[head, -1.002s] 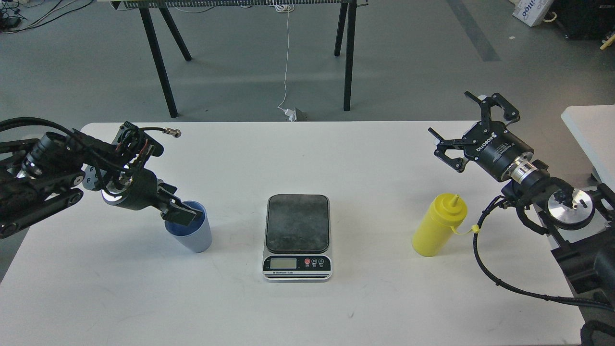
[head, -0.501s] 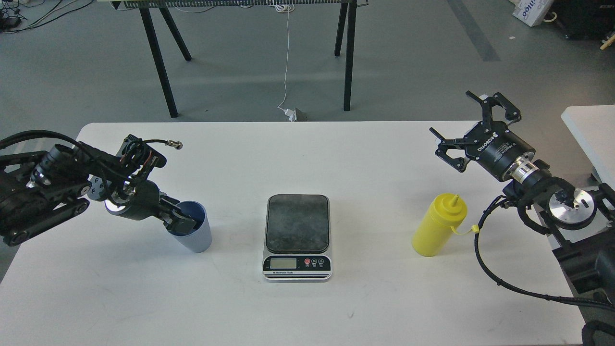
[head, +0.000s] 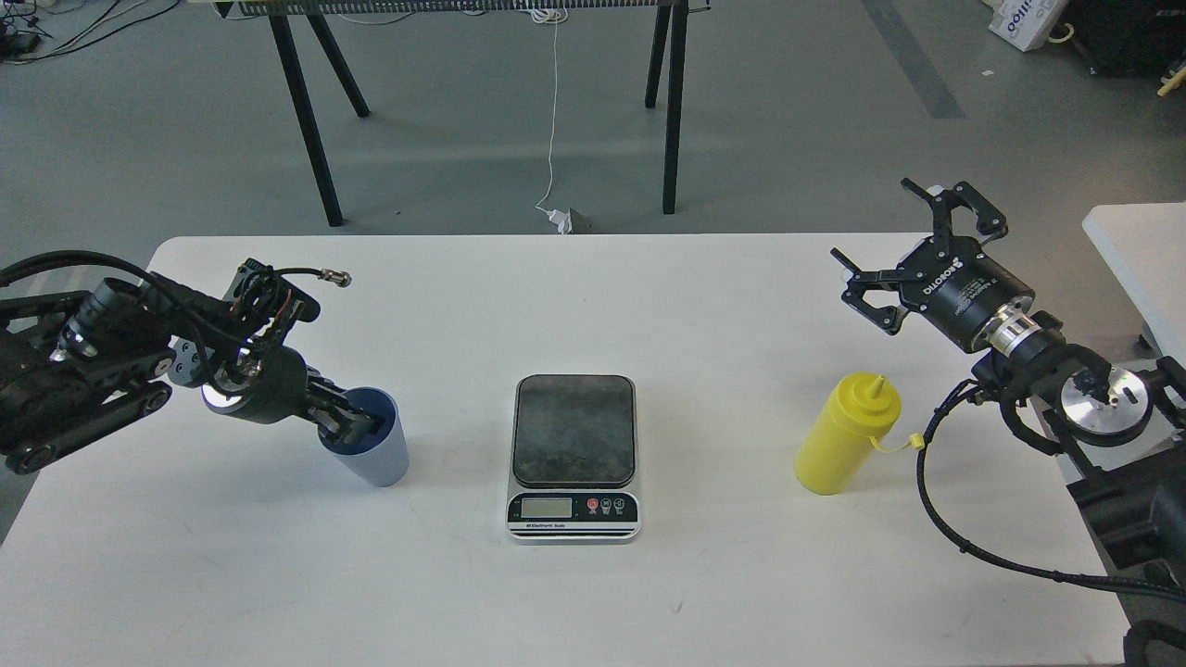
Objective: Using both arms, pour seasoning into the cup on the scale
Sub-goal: 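Close the left gripper around the blue cup, then carry the blue cup onto the scale and release it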
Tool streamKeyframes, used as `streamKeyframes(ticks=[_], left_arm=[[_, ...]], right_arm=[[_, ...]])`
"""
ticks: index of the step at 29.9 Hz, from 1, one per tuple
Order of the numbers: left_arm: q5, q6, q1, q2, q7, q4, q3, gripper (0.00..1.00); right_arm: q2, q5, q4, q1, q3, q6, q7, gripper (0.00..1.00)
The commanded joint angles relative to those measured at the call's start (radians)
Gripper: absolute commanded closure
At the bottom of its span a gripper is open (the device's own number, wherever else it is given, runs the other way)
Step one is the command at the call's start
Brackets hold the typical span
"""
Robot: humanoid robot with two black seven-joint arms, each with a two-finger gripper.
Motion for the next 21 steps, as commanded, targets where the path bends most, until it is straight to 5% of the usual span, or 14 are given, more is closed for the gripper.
streamKeyframes(ticks=[1, 4, 14, 21], left_arm=[[0.002, 0.0, -0.001, 0.006, 0.0, -0.003, 0.001, 0.71], [-0.001, 0.0, -0.001, 0.01, 0.0, -0.008, -0.005, 0.97], [-0.03, 0.0, -0.019, 0.032, 0.0, -0.009, -0.013, 0.97], [-0.165, 0.0, -0.206, 0.04, 0.0, -0.075, -0.013, 0.96]], right_arm=[[0.0, 0.0, 0.0, -0.001, 0.002, 0.0, 0.0, 0.01], [0.0, 0.0, 0.0, -0.003, 0.003, 0.0, 0.0, 0.01], [0.0, 0.0, 0.0, -0.004, 0.008, 0.0, 0.0, 0.01], [0.0, 0.0, 0.0, -0.004, 0.006, 0.0, 0.0, 0.01]])
